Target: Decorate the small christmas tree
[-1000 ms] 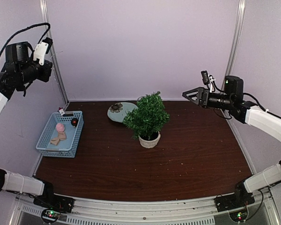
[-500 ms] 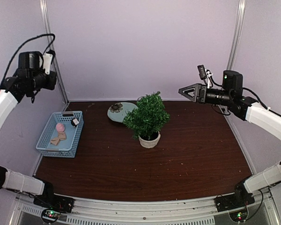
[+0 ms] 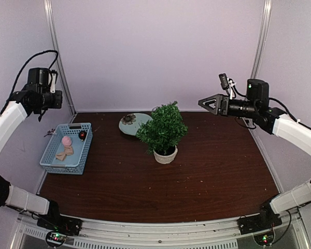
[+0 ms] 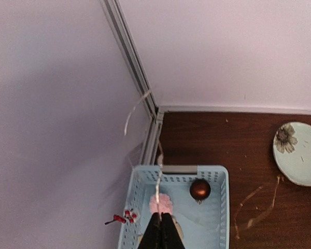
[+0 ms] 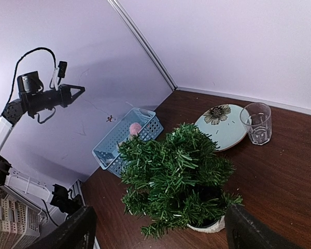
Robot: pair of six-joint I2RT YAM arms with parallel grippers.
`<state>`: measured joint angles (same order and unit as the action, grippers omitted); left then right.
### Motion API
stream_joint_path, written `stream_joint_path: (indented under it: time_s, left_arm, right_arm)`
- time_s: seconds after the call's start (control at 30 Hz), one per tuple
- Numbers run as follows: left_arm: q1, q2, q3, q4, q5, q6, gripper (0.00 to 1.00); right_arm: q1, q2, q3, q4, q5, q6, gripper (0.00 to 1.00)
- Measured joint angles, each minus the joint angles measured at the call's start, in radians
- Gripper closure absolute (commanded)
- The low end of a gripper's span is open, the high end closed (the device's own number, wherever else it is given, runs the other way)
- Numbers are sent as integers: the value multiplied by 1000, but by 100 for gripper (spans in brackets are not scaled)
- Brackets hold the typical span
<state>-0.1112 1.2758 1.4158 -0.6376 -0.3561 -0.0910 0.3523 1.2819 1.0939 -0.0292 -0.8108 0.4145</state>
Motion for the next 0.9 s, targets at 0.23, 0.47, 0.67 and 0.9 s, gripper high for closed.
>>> stream_joint_path:
  time_s: [0.23, 0.47, 0.67, 0.9]
  left_arm:
    - [119, 36, -64, -76, 85, -76, 100]
    - [113, 19, -14, -72, 153, -73, 100]
    - [79, -23, -31, -40, 194, -70, 100]
    - [74, -39, 56, -39, 380, -61, 100]
  right_arm:
    - [3, -4, 0, -16, 2, -19, 14]
    - [39, 22, 5, 12, -1, -9, 17]
    - [63, 50, 42, 14, -3, -11, 17]
    - [76, 65, 61, 18, -4, -20, 19]
